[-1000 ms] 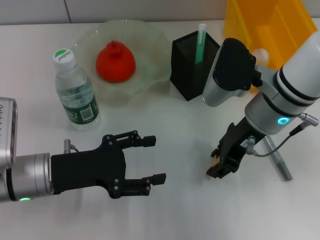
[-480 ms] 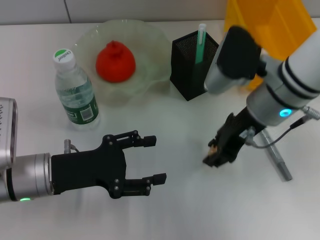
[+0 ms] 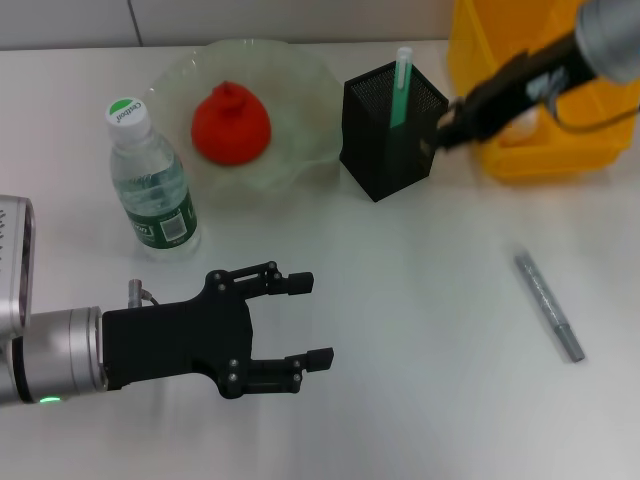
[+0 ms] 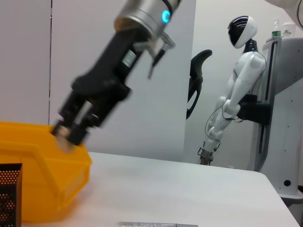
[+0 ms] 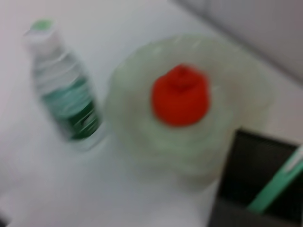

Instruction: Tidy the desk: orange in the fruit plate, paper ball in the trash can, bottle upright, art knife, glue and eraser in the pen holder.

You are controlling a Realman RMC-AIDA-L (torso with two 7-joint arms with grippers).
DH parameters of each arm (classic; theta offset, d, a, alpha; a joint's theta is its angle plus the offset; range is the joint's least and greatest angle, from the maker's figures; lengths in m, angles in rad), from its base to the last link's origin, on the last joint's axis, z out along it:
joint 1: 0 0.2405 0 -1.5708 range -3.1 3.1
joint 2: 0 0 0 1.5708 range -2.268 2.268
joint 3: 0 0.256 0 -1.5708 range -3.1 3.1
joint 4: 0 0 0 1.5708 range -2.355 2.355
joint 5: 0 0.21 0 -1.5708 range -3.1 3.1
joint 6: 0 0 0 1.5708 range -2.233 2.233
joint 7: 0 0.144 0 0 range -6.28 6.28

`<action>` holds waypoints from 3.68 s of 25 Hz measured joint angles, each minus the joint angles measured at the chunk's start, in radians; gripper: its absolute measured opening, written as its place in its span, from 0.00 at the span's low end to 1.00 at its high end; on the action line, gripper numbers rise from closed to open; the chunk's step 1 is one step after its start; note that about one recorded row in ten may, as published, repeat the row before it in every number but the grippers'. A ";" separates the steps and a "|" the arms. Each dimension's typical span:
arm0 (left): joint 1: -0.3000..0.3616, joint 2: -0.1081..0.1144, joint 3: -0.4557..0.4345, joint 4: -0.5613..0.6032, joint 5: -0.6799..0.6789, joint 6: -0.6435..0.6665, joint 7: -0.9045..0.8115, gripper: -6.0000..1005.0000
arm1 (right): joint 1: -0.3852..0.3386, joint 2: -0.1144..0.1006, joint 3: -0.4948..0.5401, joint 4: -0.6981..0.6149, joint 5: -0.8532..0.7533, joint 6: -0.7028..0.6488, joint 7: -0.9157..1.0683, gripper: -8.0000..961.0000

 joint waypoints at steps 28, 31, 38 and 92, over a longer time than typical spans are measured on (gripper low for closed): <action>-0.002 0.000 0.000 -0.002 -0.002 0.007 0.000 0.80 | 0.067 0.006 -0.119 -0.262 -0.036 0.427 0.006 0.56; -0.002 0.000 0.001 -0.002 -0.002 0.007 0.000 0.80 | 0.066 0.006 -0.119 -0.262 -0.036 0.435 0.010 0.58; -0.002 0.000 0.000 -0.001 -0.001 0.007 0.000 0.80 | 0.053 0.007 -0.111 -0.190 -0.030 0.353 0.059 0.70; -0.017 0.002 0.004 -0.008 -0.003 0.017 0.000 0.80 | 0.005 0.009 -0.067 -0.392 -0.300 0.056 0.325 0.39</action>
